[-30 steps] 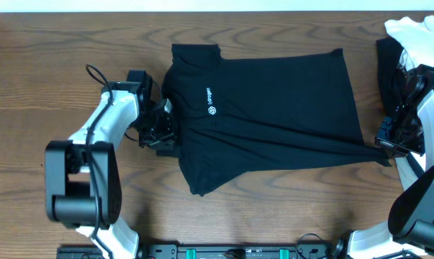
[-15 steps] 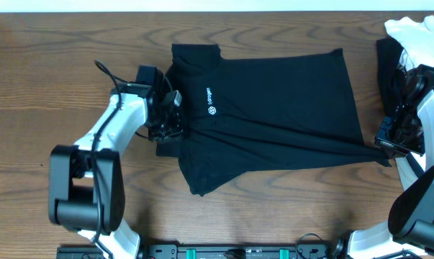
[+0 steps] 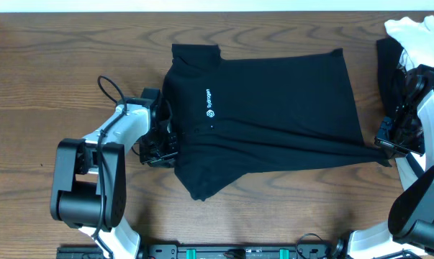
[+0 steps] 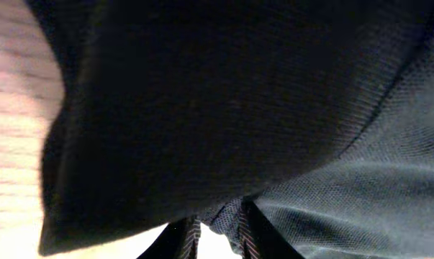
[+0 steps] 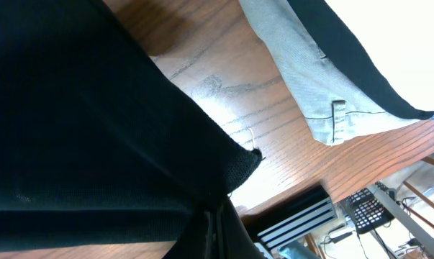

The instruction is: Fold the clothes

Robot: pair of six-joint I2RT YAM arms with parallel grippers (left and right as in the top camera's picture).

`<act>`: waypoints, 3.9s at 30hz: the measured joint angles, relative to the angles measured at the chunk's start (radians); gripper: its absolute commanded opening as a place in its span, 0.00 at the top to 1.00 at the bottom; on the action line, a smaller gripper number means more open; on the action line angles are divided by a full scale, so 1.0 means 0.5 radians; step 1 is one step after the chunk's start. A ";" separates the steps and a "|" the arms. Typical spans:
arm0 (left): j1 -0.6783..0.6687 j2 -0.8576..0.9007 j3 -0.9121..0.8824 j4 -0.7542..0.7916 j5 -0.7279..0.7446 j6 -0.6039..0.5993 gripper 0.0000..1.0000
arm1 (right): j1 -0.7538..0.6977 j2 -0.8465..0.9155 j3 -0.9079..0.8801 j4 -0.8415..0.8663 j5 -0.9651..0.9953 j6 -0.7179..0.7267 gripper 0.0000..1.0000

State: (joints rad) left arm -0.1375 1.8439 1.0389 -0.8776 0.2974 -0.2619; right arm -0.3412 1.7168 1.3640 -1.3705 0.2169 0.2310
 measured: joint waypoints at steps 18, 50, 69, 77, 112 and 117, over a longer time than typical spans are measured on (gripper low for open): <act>0.059 0.004 -0.044 -0.183 -0.102 -0.093 0.57 | 0.000 0.000 0.000 0.007 -0.002 0.000 0.99; -0.280 -0.607 -0.634 0.044 0.323 -0.255 0.50 | 0.000 0.000 0.000 0.012 -0.002 0.000 0.99; -0.412 -0.607 -0.729 0.172 0.385 -0.522 0.81 | 0.001 0.000 0.000 0.012 -0.002 0.000 0.99; -0.412 -0.607 -0.758 0.208 0.388 -0.539 0.80 | 0.000 0.000 0.000 0.005 -0.002 0.000 0.99; -0.312 -0.974 -0.604 -0.123 0.304 -0.413 0.94 | 0.001 0.000 -0.001 -0.005 -0.100 -0.002 0.99; -0.127 -1.324 -0.446 -0.226 0.225 -0.345 0.94 | 0.000 0.000 -0.001 -0.002 -0.158 -0.003 0.99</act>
State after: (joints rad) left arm -0.2008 1.1816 0.8162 -0.9905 0.4099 -0.4343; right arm -0.3412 1.7168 1.3636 -1.3716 0.1379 0.2295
